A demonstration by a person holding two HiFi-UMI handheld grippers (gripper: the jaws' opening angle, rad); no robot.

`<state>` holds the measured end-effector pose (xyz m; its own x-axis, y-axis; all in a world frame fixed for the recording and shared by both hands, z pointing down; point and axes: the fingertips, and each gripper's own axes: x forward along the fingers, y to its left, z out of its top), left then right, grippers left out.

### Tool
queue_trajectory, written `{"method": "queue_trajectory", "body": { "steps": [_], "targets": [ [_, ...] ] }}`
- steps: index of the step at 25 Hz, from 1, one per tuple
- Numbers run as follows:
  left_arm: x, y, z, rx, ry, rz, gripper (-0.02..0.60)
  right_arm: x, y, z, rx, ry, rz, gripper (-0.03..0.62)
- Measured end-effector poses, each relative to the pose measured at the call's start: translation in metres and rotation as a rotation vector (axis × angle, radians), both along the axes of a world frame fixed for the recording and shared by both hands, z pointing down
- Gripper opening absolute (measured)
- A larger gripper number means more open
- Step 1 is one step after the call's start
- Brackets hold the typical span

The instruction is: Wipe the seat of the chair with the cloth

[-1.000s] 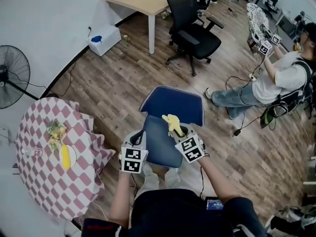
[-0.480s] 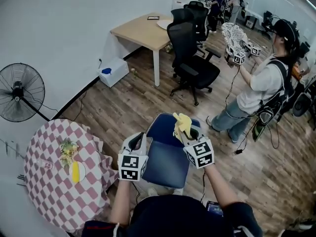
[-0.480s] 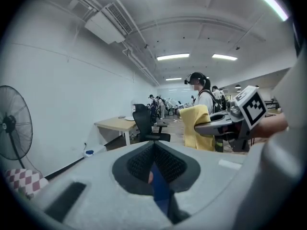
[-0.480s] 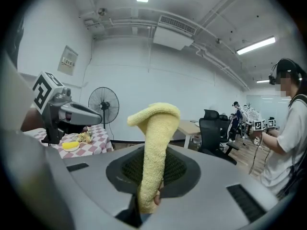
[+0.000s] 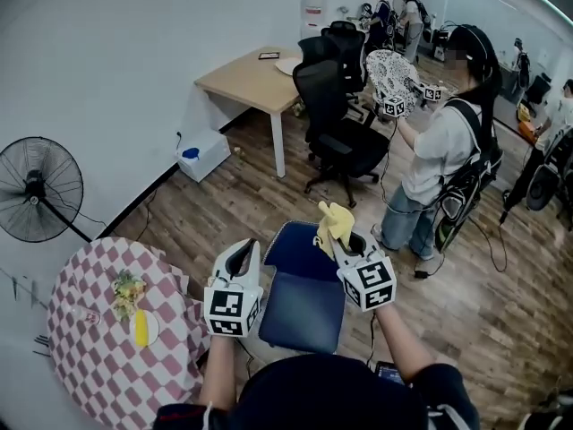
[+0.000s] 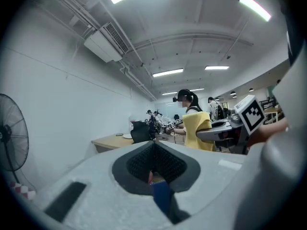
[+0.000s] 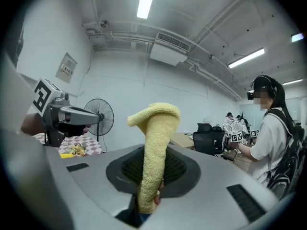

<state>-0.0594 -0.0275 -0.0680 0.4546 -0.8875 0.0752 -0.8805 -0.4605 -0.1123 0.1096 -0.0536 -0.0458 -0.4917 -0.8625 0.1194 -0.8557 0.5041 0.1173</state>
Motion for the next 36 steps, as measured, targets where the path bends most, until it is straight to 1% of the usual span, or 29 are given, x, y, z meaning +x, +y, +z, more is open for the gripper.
{"method": "queue_trajectory", "body": {
  "steps": [3, 10, 12, 20, 32, 36],
  "targets": [
    [0.006, 0.002, -0.013, 0.031, -0.001, 0.011, 0.018, 0.002, 0.003, -0.008, 0.019, -0.015, 0.002, 0.049],
    [0.002, 0.003, -0.017, 0.077, -0.028, -0.029, 0.018, -0.003, 0.007, -0.011, 0.033, -0.016, -0.01, 0.049],
    [0.001, 0.003, -0.014, 0.074, -0.027, -0.037, 0.018, -0.006, 0.008, -0.01, 0.028, -0.02, -0.015, 0.048],
    [0.001, 0.006, -0.021, 0.077, -0.008, -0.024, 0.018, -0.012, 0.008, -0.018, 0.043, -0.019, -0.042, 0.049],
    [0.006, 0.0, -0.013, 0.074, -0.045, -0.044, 0.018, -0.004, 0.003, -0.019, 0.045, -0.017, -0.025, 0.049],
    [0.009, 0.0, -0.013, 0.069, -0.038, -0.037, 0.018, -0.001, 0.004, -0.02, 0.045, -0.017, -0.018, 0.049]
  ]
}}
